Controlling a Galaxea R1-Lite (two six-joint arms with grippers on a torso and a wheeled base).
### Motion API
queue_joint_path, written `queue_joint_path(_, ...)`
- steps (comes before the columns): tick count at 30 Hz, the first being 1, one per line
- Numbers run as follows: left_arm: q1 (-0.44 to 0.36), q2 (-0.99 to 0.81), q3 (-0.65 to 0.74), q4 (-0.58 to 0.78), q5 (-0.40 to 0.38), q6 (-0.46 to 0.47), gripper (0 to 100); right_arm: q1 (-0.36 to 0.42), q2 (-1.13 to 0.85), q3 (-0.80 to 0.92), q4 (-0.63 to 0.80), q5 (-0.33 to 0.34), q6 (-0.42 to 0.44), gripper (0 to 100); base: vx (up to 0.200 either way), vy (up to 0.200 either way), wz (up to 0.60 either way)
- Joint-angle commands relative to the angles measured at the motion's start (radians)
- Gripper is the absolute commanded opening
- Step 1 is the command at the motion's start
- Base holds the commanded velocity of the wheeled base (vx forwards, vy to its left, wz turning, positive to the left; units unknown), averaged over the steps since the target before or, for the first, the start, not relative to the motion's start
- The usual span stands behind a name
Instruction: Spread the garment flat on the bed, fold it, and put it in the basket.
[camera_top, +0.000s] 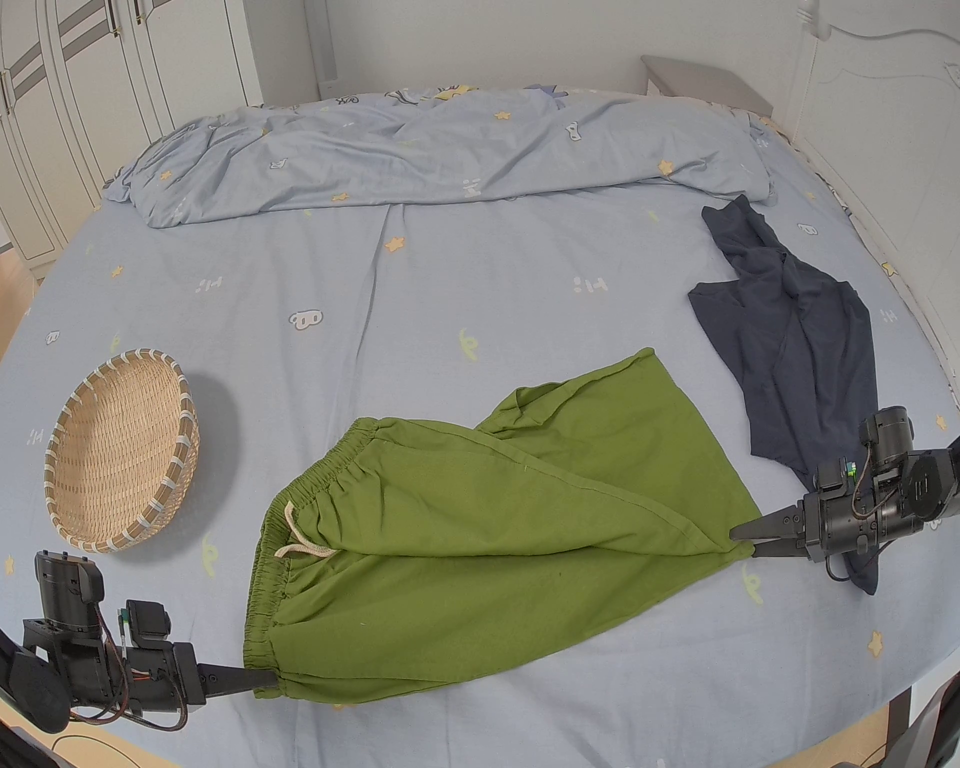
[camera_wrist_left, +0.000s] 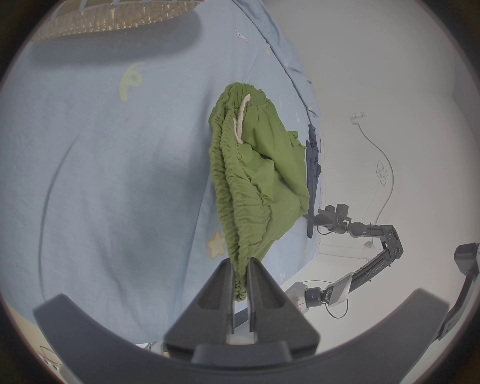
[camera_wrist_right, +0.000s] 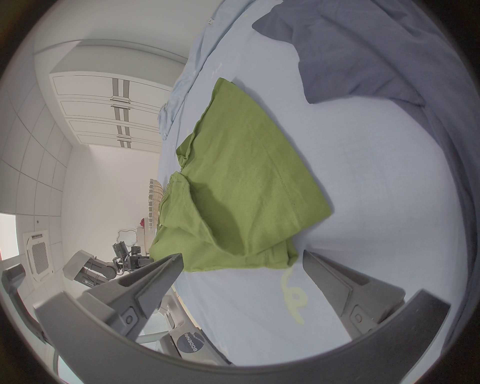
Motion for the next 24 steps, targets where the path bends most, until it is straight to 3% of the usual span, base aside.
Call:
queue_joint_path(1,-0.001,0.001,0.015,0.003,0.0,-0.001,0,0.005,0.044,0.012,-0.04,0.005,0.0,100,0.0,0.0,0.0)
queue_joint_path(10,-0.001,-0.002,0.015,0.005,0.0,0.001,0,0.008,0.052,0.025,-0.063,0.06,0.0,100,0.0,0.0,0.0)
queue_joint_path(14,-0.001,-0.002,0.015,0.005,0.0,0.001,0,0.0,0.058,0.052,-0.143,0.086,0.0,100,0.0,0.0,0.0)
queue_joint_path(24,0.001,-0.002,0.016,0.006,0.0,0.001,0,0.008,0.095,0.066,-0.195,0.077,0.011,100,0.0,0.0,0.0)
